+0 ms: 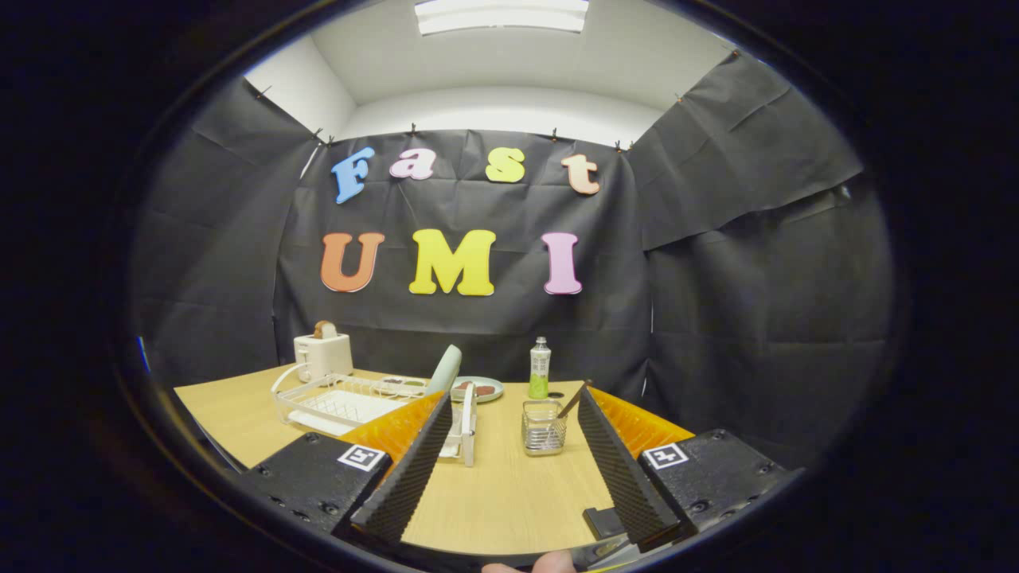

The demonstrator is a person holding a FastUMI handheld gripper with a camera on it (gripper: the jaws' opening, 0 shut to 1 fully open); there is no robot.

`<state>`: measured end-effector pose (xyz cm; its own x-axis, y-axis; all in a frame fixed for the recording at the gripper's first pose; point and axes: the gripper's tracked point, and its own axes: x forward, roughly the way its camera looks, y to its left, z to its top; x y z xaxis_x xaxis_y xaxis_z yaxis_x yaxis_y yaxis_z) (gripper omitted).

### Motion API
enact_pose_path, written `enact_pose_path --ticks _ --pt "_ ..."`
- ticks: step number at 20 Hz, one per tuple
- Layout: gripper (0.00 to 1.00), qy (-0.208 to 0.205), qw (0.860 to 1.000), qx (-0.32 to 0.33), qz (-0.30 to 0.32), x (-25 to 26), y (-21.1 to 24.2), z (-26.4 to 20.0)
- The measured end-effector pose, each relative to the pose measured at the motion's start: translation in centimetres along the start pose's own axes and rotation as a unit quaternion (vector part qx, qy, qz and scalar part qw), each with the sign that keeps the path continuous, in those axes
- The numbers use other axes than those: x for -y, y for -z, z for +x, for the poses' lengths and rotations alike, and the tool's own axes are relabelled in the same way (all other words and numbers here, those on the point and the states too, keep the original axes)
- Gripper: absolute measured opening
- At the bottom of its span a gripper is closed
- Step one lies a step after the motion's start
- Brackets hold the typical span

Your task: Take the plate from the dish rack, then take the spoon from the basket and place it into the plate.

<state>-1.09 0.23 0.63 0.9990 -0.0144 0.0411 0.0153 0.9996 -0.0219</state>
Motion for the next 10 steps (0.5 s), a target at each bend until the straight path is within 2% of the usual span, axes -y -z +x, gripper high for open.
enact_pose_path --ticks 10 --pt "1.00 0.003 1.000 -0.002 0.010 0.26 0.40 0.49"
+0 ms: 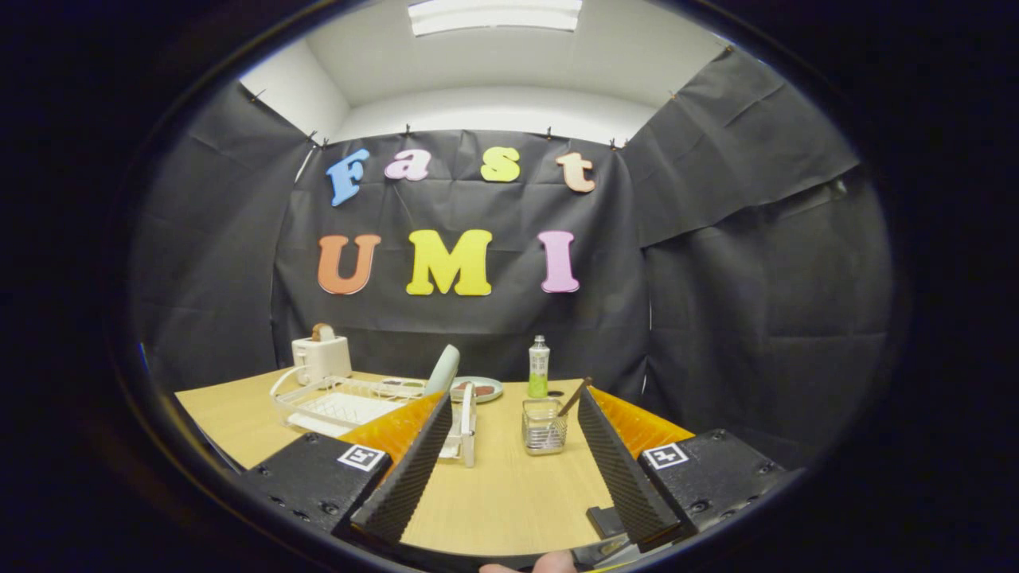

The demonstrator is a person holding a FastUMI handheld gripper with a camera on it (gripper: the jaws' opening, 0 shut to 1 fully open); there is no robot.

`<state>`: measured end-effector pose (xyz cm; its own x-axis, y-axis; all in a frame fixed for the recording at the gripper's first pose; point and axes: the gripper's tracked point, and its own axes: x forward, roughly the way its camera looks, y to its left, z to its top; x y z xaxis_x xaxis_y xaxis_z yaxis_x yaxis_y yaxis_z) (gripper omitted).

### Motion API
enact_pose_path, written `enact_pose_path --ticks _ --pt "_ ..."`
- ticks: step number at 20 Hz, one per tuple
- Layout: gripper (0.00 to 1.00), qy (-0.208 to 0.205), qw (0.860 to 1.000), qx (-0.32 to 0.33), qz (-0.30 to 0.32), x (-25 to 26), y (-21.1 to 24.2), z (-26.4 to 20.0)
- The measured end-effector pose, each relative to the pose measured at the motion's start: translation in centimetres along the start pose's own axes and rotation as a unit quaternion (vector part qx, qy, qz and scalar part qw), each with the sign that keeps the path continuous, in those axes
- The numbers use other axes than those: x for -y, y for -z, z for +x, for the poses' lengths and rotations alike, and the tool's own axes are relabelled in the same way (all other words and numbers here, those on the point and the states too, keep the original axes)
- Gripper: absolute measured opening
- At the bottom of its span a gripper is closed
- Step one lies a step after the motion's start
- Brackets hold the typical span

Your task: Take the plate from the dish rack, then take the spoon from the basket and place it into the plate.

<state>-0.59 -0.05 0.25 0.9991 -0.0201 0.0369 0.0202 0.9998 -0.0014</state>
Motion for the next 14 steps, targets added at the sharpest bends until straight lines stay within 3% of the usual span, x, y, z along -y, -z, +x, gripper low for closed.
enact_pose_path --ticks 7,14 --pt "1.00 0.004 1.000 -0.017 -0.002 -0.1 1.0 0.8" --pt "1.00 -0.011 0.999 -0.032 -0.036 -1.9 -1.0 3.5"
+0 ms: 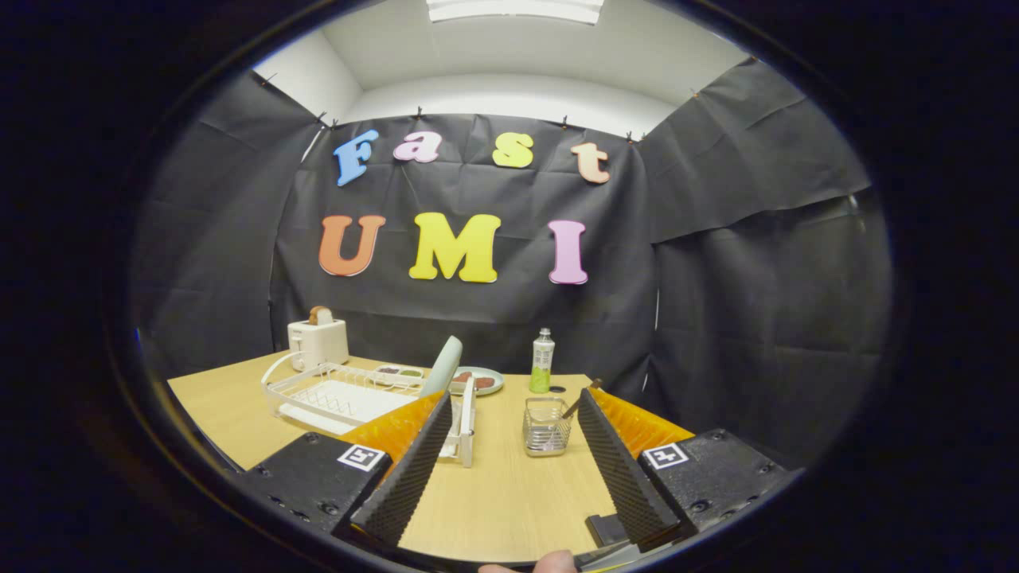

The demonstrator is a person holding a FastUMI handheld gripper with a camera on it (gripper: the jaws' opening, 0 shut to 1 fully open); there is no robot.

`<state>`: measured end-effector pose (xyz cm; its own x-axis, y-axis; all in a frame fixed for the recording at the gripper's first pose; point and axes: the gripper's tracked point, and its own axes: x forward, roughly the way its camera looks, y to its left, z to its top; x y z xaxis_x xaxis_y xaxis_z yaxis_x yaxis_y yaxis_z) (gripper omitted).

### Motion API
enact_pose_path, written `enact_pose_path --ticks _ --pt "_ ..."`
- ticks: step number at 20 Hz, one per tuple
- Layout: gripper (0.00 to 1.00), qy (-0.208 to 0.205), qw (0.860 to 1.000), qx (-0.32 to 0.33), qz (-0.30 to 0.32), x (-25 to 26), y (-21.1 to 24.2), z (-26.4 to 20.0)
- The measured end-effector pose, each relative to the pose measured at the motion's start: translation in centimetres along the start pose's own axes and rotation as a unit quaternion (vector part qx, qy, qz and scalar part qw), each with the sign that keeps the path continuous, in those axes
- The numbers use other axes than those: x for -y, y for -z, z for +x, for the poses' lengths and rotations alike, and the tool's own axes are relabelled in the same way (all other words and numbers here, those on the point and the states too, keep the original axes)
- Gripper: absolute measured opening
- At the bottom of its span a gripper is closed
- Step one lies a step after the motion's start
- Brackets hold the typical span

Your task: Take the plate from the dish rack, then take the spoon from the basket and place it into the plate.

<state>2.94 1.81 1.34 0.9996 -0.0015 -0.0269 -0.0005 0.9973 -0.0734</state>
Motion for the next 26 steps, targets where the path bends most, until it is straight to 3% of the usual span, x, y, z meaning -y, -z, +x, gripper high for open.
enact_pose_path --ticks 7,13,18,26 --pt "1.00 -0.082 0.995 -0.051 0.021 -2.9 -6.0 6.7" --pt "1.00 -0.096 0.988 -0.123 0.011 -3.3 -10.1 13.8" --pt "1.00 -0.102 0.975 -0.197 -0.020 -5.0 -10.4 19.4" --pt "1.00 -0.099 0.928 -0.359 0.006 -8.4 -4.9 26.1"
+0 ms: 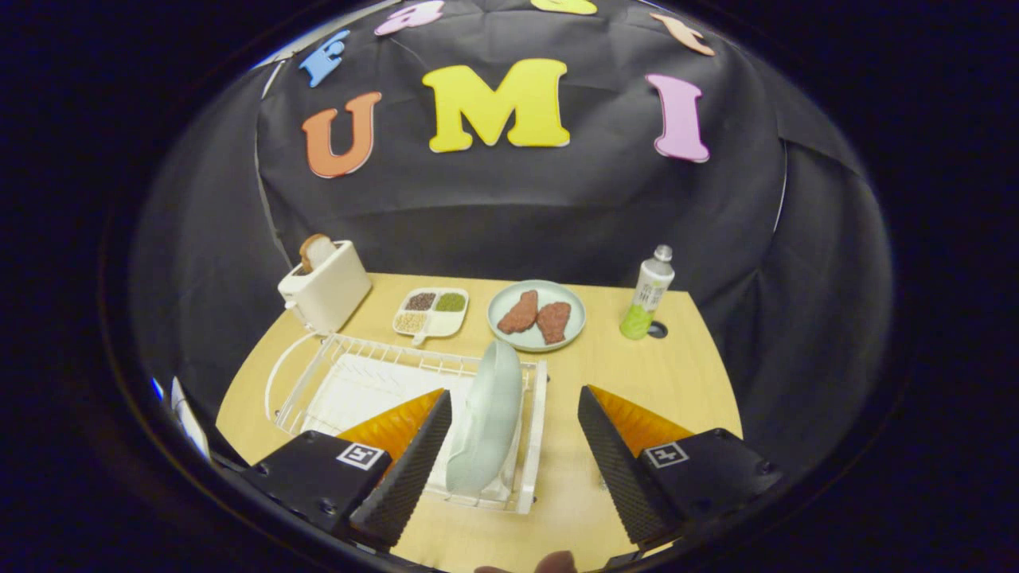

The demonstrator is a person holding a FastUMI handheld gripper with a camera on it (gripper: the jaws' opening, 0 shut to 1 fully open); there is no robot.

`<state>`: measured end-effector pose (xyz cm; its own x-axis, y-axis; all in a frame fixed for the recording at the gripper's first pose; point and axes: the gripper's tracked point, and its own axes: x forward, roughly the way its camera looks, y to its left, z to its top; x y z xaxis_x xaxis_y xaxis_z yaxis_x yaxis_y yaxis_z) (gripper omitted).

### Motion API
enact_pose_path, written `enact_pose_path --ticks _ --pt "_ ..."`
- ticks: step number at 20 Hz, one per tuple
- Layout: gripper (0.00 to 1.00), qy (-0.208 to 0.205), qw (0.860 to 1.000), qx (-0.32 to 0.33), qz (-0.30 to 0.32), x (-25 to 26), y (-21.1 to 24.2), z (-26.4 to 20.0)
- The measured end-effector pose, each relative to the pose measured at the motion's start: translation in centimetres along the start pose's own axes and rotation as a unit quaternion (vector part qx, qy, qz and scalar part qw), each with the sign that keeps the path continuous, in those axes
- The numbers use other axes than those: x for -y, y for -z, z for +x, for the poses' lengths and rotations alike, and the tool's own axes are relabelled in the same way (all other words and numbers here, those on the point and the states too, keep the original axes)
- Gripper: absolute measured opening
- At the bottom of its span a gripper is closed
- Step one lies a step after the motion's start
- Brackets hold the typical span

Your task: Take the plate from the dish rack, then take the spoon from the basket and place it into the plate.

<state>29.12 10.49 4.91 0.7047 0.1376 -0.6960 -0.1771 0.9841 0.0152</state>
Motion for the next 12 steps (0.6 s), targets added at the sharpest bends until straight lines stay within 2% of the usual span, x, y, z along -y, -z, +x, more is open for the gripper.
enact_pose_path --ticks 7,9,12 --pt "0.98 0.020 0.996 -0.079 0.039 -0.5 1.1 5.9" --pt "0.90 0.015 0.995 -0.091 0.049 -1.1 1.4 6.5" --pt "0.71 0.007 0.992 -0.110 0.063 -2.1 2.0 7.2"
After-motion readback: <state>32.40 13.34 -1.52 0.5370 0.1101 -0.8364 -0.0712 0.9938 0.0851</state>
